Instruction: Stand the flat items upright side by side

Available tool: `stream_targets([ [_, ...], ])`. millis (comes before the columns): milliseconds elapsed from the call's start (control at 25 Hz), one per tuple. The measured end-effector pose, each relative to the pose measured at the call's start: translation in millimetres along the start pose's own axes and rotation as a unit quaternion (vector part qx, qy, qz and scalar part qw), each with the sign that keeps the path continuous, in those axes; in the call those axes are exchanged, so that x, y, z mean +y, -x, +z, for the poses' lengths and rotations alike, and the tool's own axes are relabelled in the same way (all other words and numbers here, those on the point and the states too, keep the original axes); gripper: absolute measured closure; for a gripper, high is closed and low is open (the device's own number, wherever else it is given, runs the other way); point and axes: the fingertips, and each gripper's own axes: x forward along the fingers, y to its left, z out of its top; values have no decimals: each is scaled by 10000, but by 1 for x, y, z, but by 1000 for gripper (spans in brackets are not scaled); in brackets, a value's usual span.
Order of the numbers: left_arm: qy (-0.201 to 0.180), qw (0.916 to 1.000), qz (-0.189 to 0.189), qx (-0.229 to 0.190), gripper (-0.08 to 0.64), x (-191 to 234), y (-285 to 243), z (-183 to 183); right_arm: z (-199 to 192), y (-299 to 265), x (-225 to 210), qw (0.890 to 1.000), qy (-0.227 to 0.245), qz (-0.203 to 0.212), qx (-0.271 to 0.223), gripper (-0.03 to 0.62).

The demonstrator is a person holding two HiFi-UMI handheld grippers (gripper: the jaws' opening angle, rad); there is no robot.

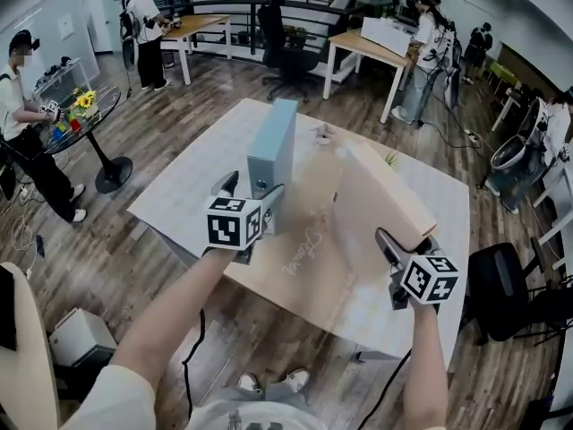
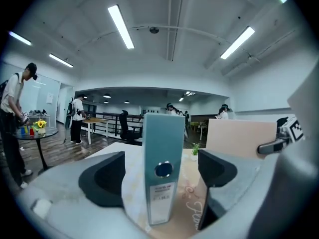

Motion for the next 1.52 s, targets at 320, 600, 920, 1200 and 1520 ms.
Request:
stream_targets([
  [320, 89, 9992, 329, -184, 252, 9, -23, 15, -2, -1, -1, 9997, 252, -69, 5, 218],
  [600, -261, 9990, 189, -316, 267, -6, -26, 19, 13, -9, 4, 9961, 436, -650, -404, 290],
  [920, -398, 9958, -597, -562, 267, -41, -36, 29, 17, -33, 19, 9831, 659, -1585, -629, 316],
  [1200, -611, 9885, -1220, -645, 265, -61, -41, 27, 20, -71, 54, 9640, 500, -2533, -634, 330],
  [1520, -416, 9841, -1639, -547, 259, -56, -36, 17, 25, -98, 89, 9474, 178, -3123, -677, 331],
])
